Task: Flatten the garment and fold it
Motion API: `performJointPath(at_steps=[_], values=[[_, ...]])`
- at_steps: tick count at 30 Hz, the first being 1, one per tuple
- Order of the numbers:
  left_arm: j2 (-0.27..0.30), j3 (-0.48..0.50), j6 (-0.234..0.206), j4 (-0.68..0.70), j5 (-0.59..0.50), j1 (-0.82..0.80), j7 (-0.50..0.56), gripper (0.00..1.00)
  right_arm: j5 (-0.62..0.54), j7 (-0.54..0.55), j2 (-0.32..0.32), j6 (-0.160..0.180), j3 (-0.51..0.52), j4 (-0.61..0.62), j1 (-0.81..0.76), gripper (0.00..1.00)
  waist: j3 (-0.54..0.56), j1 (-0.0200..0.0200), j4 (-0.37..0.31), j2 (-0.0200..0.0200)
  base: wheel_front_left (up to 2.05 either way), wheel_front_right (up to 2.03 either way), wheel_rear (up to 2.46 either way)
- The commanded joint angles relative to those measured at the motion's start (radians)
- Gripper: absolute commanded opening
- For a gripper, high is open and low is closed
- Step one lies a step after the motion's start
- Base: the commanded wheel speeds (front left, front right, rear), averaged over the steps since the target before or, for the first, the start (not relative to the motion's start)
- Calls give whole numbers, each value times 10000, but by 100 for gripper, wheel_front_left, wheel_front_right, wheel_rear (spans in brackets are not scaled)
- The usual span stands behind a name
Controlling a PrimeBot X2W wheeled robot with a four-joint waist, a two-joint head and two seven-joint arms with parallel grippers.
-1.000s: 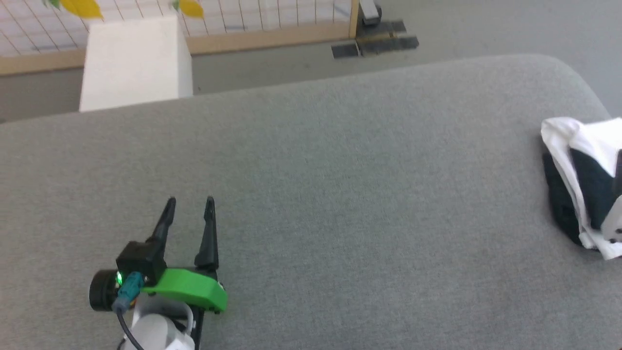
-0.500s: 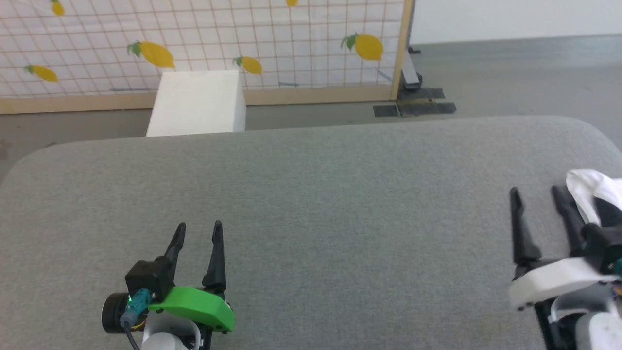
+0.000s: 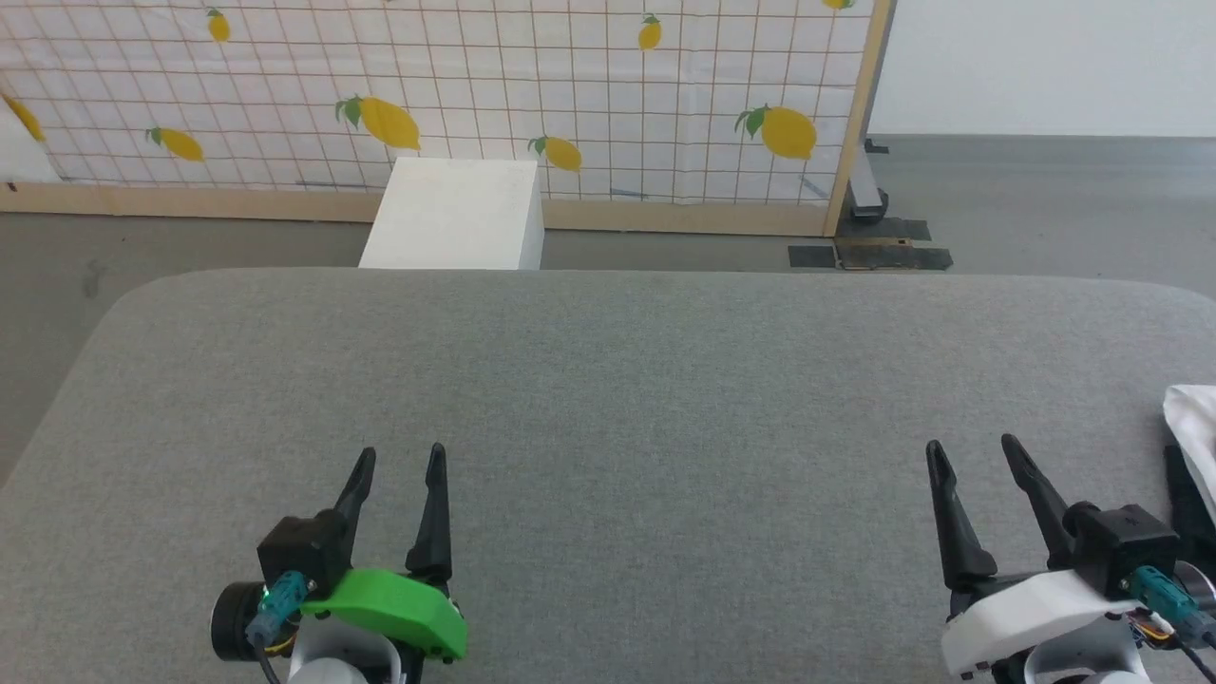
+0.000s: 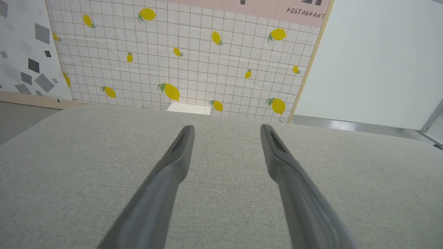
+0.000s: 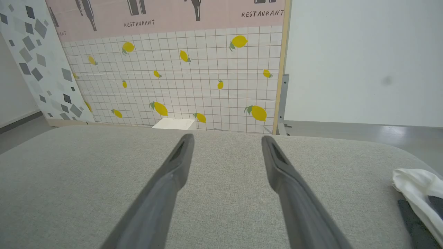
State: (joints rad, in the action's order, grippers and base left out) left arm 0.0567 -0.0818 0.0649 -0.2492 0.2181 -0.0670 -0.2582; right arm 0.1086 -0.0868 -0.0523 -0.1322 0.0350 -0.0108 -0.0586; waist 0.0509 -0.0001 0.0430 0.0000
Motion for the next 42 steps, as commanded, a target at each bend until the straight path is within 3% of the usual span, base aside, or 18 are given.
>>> performJointPath(at_steps=[1, 12, 13, 42], values=[[-51, -31, 7, -18, 54, 148, -35, 100, 92, -8, 17, 15, -20, 28, -118, 100, 1, 1, 38, 0, 0, 0, 0], [-59, -41, -7, -104, 141, 229, -36, 100, 282, 12, 19, 15, -4, -89, -155, 100, 48, 1, 4, 0, 0, 0, 0], [-10, -25, 0, -70, 80, 94, 3, 0, 216, 14, 2, 0, 2, -67, -41, 0, 48, 1, 5, 0, 0, 0, 0], [-17, 137, -110, 374, -307, 189, 451, 0, -3, 160, 2, 1, -55, -36, 66, 0, -46, 1, -72, 0, 0, 0, 0]])
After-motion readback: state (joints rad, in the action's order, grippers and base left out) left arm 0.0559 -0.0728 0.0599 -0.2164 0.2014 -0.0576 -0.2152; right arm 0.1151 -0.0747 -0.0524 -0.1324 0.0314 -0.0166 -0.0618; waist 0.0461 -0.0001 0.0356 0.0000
